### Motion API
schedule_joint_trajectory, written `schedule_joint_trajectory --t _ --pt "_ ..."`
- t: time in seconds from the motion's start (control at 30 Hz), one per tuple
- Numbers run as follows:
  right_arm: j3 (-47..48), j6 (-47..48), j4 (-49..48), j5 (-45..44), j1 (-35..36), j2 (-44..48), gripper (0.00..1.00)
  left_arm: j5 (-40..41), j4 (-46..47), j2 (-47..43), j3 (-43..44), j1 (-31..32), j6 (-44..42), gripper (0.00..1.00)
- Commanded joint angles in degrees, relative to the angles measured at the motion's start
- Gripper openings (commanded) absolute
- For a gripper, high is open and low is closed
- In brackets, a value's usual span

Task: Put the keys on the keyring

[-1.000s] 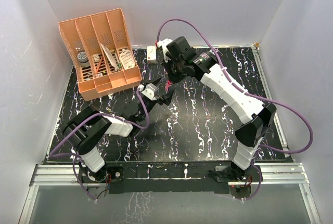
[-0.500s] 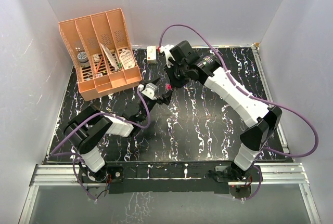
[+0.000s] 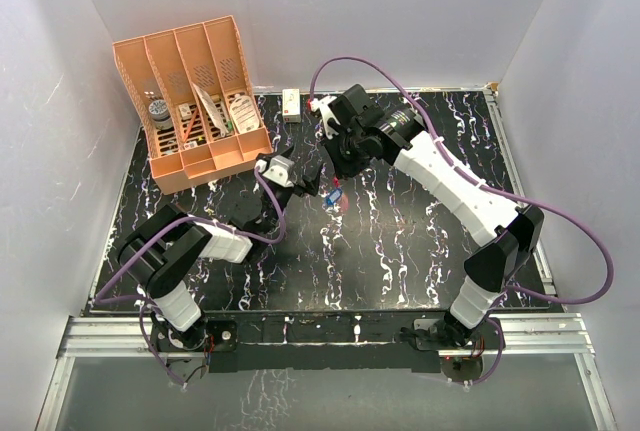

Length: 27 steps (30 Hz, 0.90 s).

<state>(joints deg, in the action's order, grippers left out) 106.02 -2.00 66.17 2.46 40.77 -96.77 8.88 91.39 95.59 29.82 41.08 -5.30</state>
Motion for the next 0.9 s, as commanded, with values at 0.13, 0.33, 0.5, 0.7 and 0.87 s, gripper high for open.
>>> schedule_joint_trajectory --t 0.13,0.33,0.5,0.7,0.87 --pt "1.21 0.17 0.76 -2.71 -0.07 1.12 0.0 0.86 10.91 -3.02 -0.87 -0.45 0.04 0.8" --pt "1.58 -0.26 1.11 -6.6 0.6 0.16 0.0 0.91 10.91 -3.12 -1.1 -0.81 0.35 0.8" --pt "0.46 -0.04 -1.78 -10.12 1.21 1.02 0.0 1.19 10.91 -3.47 -1.52 -1.09 0.41 0.8" --pt "-8.25 1.0 -16.51 -13.77 1.29 7.9 0.0 1.57 10.92 -4.76 -2.22 -1.43 0.23 0.8" --pt "-24.88 3.3 -43.45 -16.43 1.32 20.43 0.0 1.89 10.91 -5.71 -2.86 -1.74 0.26 0.8"
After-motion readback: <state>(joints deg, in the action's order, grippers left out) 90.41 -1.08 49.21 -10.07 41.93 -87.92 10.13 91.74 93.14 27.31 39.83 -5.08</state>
